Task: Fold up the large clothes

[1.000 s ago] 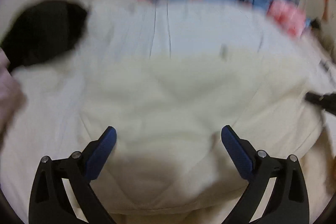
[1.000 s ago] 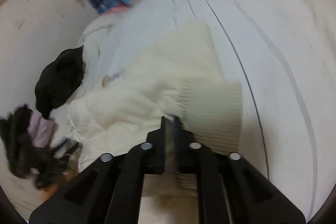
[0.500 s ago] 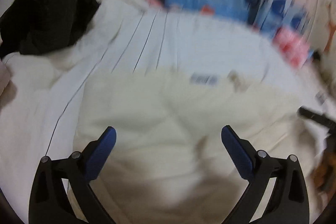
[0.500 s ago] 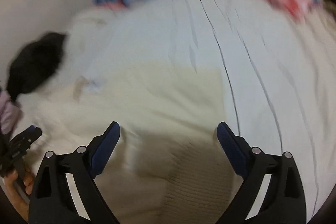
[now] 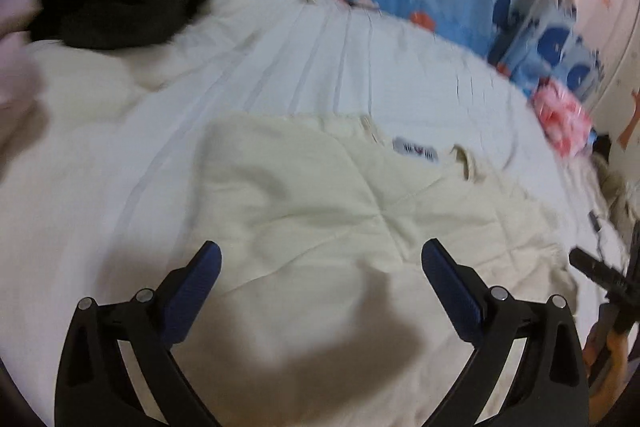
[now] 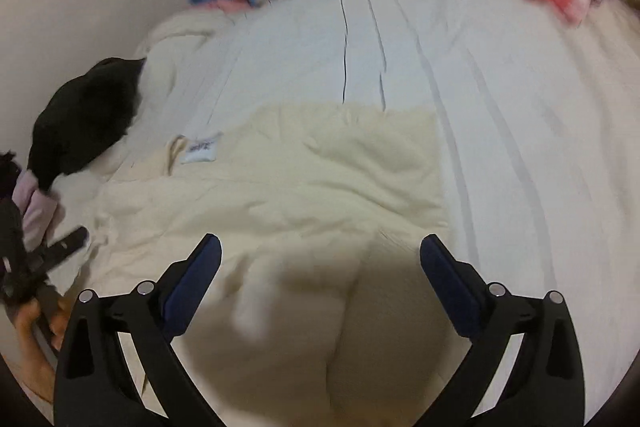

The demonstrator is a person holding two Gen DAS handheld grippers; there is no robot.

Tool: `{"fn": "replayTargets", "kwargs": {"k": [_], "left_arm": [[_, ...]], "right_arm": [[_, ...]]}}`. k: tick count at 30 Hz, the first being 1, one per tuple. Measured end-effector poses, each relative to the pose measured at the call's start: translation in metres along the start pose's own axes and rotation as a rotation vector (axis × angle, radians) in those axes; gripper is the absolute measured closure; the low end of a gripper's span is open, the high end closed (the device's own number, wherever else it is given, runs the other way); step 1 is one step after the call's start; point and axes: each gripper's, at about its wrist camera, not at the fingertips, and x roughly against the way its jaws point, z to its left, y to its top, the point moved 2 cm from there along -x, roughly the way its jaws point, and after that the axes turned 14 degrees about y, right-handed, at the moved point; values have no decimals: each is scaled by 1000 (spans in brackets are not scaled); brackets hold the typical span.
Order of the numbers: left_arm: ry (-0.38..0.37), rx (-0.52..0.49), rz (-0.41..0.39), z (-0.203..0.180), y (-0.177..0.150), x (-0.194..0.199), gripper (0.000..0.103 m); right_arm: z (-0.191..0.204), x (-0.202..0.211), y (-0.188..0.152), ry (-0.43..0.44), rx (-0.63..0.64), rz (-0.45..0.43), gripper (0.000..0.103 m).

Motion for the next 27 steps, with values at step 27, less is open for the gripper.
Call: {"fn": "replayTargets", "kwargs": {"k": [27], "left_arm": [[-265,-105,537,116,-221,135,7]], "right_arm": [[9,168,-247,480,-429,524,7]]}}
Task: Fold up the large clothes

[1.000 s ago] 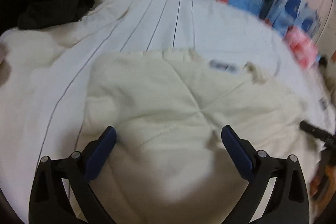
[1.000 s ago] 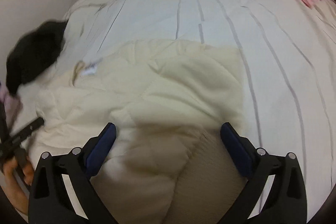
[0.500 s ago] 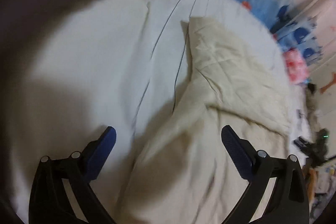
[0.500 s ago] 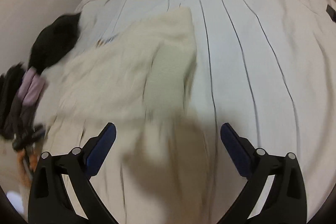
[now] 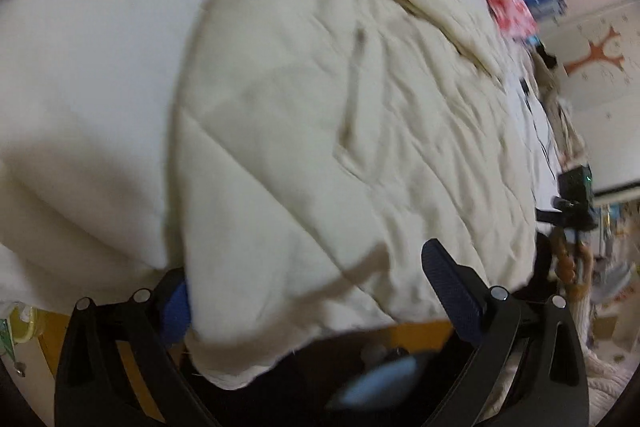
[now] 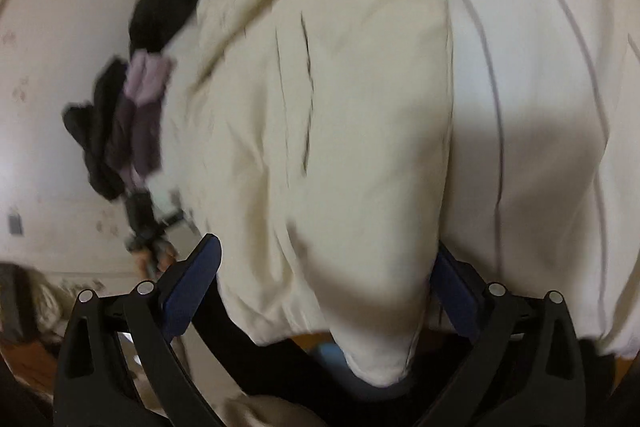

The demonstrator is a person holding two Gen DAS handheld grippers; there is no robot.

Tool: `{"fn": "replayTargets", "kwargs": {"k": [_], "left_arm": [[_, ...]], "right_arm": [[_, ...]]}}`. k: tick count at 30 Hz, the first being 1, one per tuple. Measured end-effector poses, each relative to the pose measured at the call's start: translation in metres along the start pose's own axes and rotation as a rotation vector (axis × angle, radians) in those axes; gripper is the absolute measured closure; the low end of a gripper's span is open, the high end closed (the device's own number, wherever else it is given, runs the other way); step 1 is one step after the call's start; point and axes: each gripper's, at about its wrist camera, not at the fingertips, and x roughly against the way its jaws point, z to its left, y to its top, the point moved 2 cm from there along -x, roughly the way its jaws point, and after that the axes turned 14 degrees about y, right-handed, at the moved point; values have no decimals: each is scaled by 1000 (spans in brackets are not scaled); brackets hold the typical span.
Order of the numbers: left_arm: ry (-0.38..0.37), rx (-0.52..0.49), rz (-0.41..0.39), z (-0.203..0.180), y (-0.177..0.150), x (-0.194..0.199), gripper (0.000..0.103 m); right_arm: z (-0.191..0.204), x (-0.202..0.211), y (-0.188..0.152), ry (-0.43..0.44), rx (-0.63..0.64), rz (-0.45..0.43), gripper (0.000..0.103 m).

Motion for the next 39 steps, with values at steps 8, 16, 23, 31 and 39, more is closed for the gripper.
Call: {"fn": "replayTargets", "kwargs": {"k": [8,16,23,31,39], "left_arm": [[28,42,-60,-20,1,6,31],[-176,218,-256,-13,-4,56,87],[-342,141,-440,-60,-6,145,89],[-393,21,-325,-72,-49,139,88],[-189,251,-335,37,-88,148,62]], "right_arm": [[26,-40,-29,71,118,-11,11],[82,-28,-7,267,247,-283,85],[158,70,-12,384,418,-498,86],[164,207,-101,310,508,-642,93],[71,240,-84,60,306,-575,6]]}}
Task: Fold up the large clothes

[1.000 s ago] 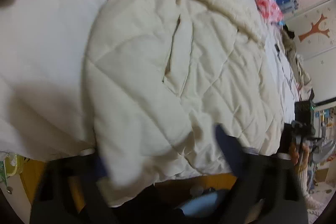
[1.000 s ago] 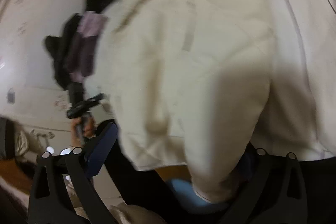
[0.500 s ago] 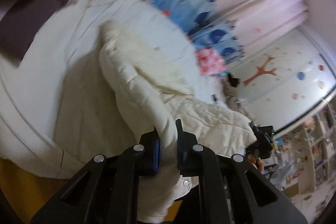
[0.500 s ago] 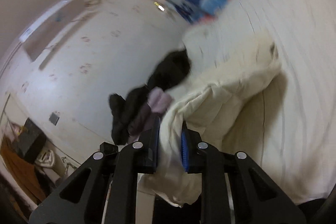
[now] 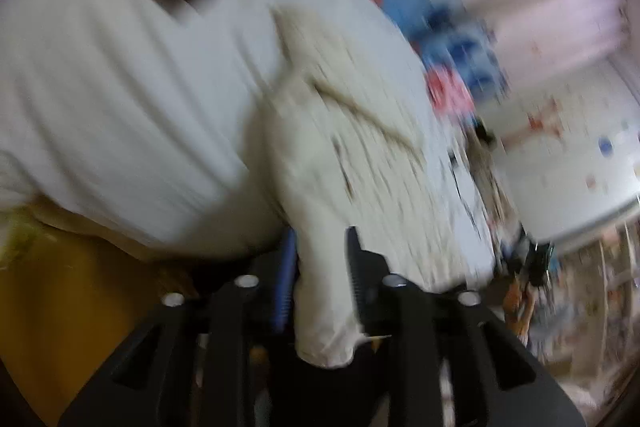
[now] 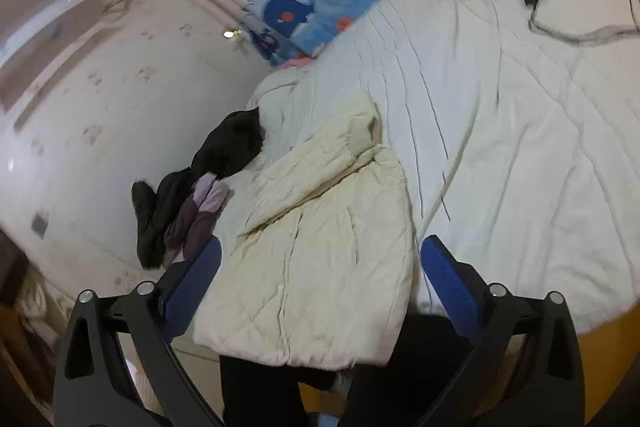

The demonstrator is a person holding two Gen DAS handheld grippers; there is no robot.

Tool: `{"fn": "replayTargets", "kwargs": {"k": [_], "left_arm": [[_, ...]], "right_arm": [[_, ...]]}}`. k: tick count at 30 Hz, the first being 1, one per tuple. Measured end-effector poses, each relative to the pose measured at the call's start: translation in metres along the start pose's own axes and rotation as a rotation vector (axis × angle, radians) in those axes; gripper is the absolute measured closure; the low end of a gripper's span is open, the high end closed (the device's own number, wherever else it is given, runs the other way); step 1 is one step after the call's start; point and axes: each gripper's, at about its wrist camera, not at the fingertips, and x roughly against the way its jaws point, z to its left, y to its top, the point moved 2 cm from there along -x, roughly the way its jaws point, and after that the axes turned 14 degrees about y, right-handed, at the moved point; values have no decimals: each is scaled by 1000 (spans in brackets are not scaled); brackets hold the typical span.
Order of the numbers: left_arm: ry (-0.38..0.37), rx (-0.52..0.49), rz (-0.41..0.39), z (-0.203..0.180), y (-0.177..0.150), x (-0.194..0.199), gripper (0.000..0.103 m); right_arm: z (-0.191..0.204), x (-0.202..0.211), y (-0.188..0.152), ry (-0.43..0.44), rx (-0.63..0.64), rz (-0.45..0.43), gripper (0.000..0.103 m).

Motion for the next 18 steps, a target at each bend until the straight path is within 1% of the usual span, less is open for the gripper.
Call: {"fn": "replayTargets", "kwargs": {"k": [1,2,3,4,5,7,8,10,11,12,13,14,15,16,18], "left_arm": [[24,7,-29,1,8,6,46],[52,-1,-61,-4,22,8,34],[59,-17,-84,-11,34,6,32],[54,-40,-96,-24,52,-3,30],[47,-55,-91,-34,64,-12,28],[42,-74,-83,-57,97,-46,24],[50,-81,-73,-69,117,-71,24],[78,-82,-68,-79,152,-116,24],[78,-66,-60,-84,174,-148,24],[81,-55,-51,-84,185,-166,24],[91,-38,-44,-83,196,-185,24],[108,-14,-33,-84,210,-213,24],[107,6,-17,-83,221,-233,24],[92,32,2,-81,229,-253,24],[59,68,24,-77,236,-280,24]], "right_arm": [[-16,-15,6,14,-23,16,6],[-32,-42,21,20,-47,45,6],[-44,-66,34,17,-60,70,6],[-54,-83,43,18,-71,88,6],[-67,-118,59,22,-86,127,6],[-85,-172,83,15,-87,183,6],[-95,-192,94,14,-88,198,6],[-116,-246,124,9,-96,230,6],[-124,-263,131,7,-97,237,6],[-136,-290,150,-6,-96,250,6],[-144,-303,159,-24,-91,250,6],[-155,-318,170,-45,-85,251,6],[-170,-339,183,-53,-95,261,6],[-181,-354,190,-54,-114,272,6],[-206,-388,198,-48,-153,313,6]]}}
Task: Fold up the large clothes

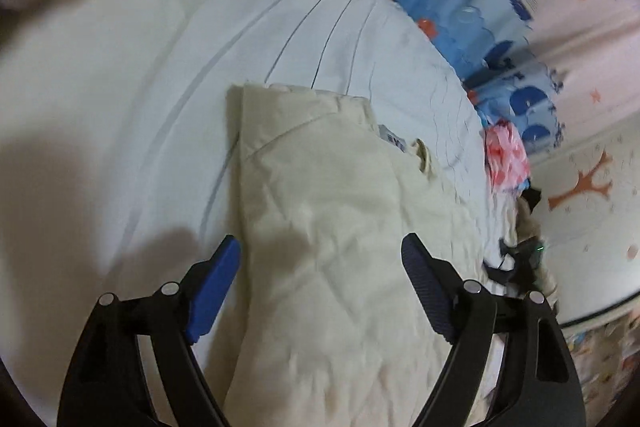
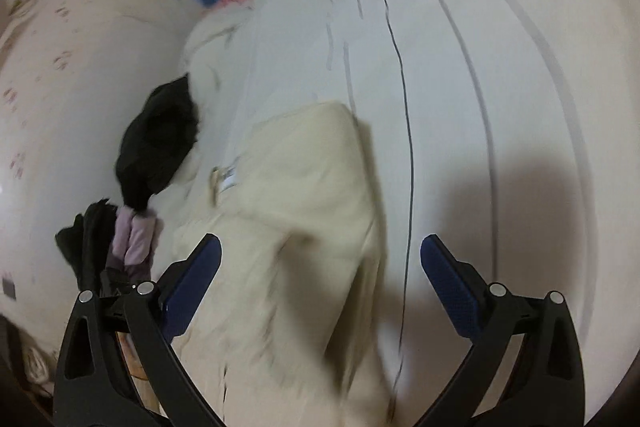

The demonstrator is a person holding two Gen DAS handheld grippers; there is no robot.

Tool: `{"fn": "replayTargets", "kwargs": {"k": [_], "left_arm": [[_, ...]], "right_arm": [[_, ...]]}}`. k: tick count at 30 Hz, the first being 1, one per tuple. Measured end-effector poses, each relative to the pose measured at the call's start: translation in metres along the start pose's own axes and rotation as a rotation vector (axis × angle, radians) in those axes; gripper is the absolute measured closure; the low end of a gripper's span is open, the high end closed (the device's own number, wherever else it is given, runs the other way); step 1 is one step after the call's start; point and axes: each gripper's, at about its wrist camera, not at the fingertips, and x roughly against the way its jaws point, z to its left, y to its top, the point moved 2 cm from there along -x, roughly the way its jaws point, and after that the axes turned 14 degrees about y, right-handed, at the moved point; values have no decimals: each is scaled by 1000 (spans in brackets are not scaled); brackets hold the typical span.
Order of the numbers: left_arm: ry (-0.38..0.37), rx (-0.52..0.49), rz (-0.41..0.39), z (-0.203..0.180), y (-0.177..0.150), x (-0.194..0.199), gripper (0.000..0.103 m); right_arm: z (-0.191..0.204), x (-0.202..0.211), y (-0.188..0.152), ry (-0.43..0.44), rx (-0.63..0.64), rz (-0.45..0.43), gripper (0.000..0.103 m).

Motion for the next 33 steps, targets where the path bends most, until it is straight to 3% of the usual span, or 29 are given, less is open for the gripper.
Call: {"fn": "replayTargets", "kwargs": {"k": [3,5,7,8,11,13,15,19,22,24,25,26,27,28,29,30,31,32,33], "left_arm": [[-5,22,60,-3,4,-43,7],[-1,1,146,-9,-1,-70,7],[42,-75,110,-28,-5,-73,9],[46,-102,98,-37,-7,-71,14],[29,-118,59,-49,-8,-52,58],[-19,-132,18,-60,-7,-31,68],[-67,-178,-35,-80,-9,-9,71],[-241,-310,-157,-139,-17,40,73],[-298,-331,-185,-166,-13,45,73],[-278,-301,-160,-166,-4,20,70],[-254,-277,-134,-162,0,1,59],[-193,-260,-87,-151,4,-30,39],[-94,-235,-30,-138,5,-63,36],[3,-186,41,-123,4,-93,36],[49,-125,115,-106,-1,-112,36],[-31,-50,144,-89,-7,-115,36],[-109,-20,120,-78,-13,-104,35],[-121,-37,111,-73,-17,-94,31],[-112,-82,113,-67,-24,-77,28]], "right_arm": [[-8,-47,6,56,21,109,6],[6,-77,-2,90,124,198,6],[17,-87,-9,113,189,215,7],[21,-85,-10,118,199,199,13],[29,-61,-13,125,223,93,53],[47,-38,-19,139,263,37,60],[76,-15,-33,156,333,18,64],[141,47,-60,184,472,-55,65],[156,97,-64,161,502,-157,65],[139,118,-54,92,472,-204,65],[116,120,-44,29,420,-213,61],[88,113,-34,-26,355,-188,47],[61,105,-26,-83,297,-164,34],[25,96,-19,-174,212,-148,33],[-1,91,-18,-218,136,-133,33],[-38,91,-20,-207,-2,-114,32],[-56,98,-29,-83,-92,-148,32],[-61,104,-34,-14,-116,-179,31],[-62,117,-48,51,-125,-216,23]]}}
